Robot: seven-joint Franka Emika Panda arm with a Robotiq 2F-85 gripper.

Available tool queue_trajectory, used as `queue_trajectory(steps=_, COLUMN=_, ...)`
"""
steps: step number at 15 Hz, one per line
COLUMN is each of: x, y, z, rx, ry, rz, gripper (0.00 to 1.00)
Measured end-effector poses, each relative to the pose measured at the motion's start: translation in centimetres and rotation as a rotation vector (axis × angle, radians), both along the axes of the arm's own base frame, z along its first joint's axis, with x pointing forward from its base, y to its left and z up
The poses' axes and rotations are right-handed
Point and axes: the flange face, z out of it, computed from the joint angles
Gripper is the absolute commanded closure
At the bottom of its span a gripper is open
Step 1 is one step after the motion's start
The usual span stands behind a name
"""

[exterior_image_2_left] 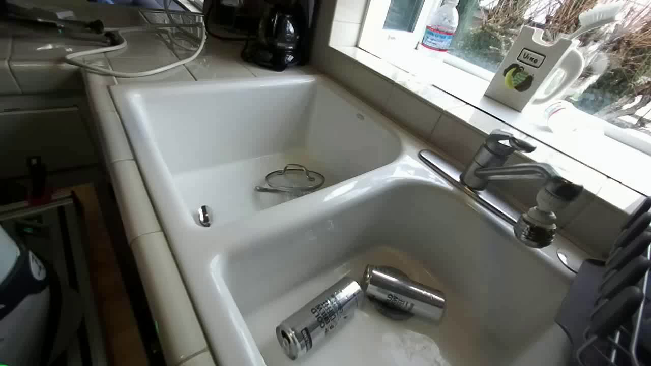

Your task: Press a button on the coffeemaker.

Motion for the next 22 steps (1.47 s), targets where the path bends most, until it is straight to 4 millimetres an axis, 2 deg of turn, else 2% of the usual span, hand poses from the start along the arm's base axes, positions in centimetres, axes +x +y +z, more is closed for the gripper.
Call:
queue_trajectory(steps=20, x=0.00, y=-0.02, z=0.01, rx=0.000, ry=0.000, rz=0.000, gripper=0.00)
queue_trajectory(steps=22, x=0.18, y=0.75, z=0.43, rx=0.002, ry=-0.012, rz=0.007, gripper=0.00)
